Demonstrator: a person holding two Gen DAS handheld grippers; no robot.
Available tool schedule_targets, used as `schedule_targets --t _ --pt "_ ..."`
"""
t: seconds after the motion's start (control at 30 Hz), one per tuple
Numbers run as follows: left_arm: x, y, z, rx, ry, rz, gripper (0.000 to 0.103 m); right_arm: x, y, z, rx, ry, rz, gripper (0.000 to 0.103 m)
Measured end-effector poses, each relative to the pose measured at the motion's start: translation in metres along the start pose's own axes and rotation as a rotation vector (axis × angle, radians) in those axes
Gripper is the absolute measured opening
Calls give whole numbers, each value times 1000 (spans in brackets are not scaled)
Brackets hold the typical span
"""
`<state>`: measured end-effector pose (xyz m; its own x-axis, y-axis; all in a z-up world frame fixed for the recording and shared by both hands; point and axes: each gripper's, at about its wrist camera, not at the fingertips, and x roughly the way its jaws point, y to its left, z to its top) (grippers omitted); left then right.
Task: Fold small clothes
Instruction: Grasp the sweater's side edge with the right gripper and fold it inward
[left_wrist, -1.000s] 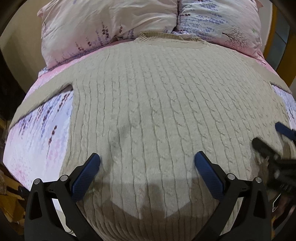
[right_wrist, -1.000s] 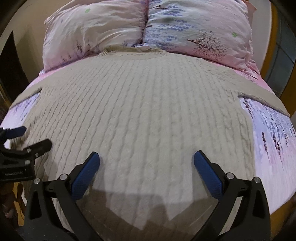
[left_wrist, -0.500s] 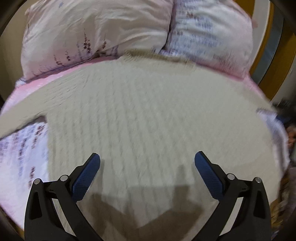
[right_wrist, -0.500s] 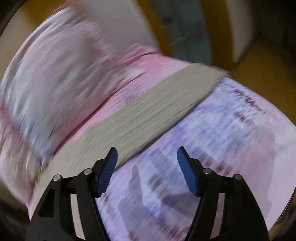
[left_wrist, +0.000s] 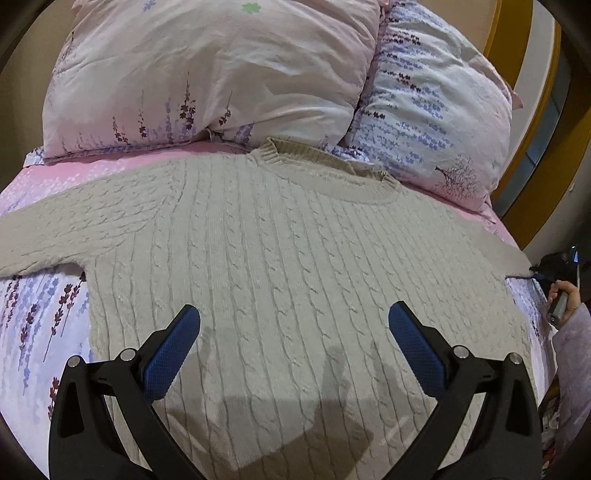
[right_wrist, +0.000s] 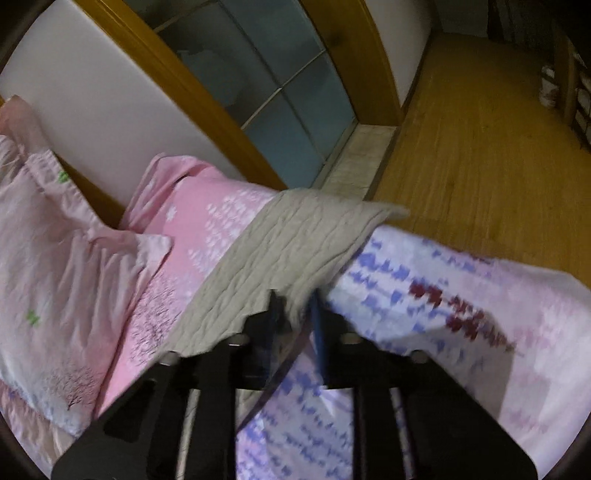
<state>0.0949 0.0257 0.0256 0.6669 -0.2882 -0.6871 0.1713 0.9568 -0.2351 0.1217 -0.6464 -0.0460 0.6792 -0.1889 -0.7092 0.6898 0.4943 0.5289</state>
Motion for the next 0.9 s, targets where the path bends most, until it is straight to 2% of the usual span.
schedule_targets --t 0.07,0.2,0.3,0.37,0.43,0.47,0.53,0.57,0.63,0.67,0.7,0.8,0.87,0.9 --pt "-1 4 2 -12 -6 -8 102 -3 10 0 -39 -24 -24 8" --pt "-5 19 7 -98 -22 -80 102 -42 56 -15 -220 -186 -20 7" --pt "-11 33 12 -150 -53 -132 102 -80 106 -42 -367 -259 100 7" --pt "-14 38 14 -164 -66 -141 102 -104 145 -72 -480 -273 218 7" --pt "-18 45 15 -196 -81 -154 102 -121 176 -104 -574 -249 323 7" --pt "-20 47 16 -208 -84 -159 102 -128 196 -131 -644 -215 391 7" --pt "-21 54 15 -240 -88 -175 102 -134 223 -173 -754 -145 473 7" --pt "-23 57 15 -254 -89 -184 102 -131 240 -205 -834 -81 514 7" --pt "-23 62 14 -278 -87 -204 102 -124 258 -257 -954 26 547 7" --pt "-22 64 14 -288 -82 -209 101 -115 268 -295 -1041 106 548 7" --pt "-21 66 14 -302 -74 -219 98 -114 268 -323 -1098 148 535 7" --pt "-19 73 16 -334 -47 -254 91 -103 271 -366 -1175 209 514 8" --pt "-16 77 18 -367 -32 -272 90 -105 274 -377 -1198 215 519 20" --pt "-13 80 21 -392 -18 -287 90 -108 274 -384 -1232 230 531 45"
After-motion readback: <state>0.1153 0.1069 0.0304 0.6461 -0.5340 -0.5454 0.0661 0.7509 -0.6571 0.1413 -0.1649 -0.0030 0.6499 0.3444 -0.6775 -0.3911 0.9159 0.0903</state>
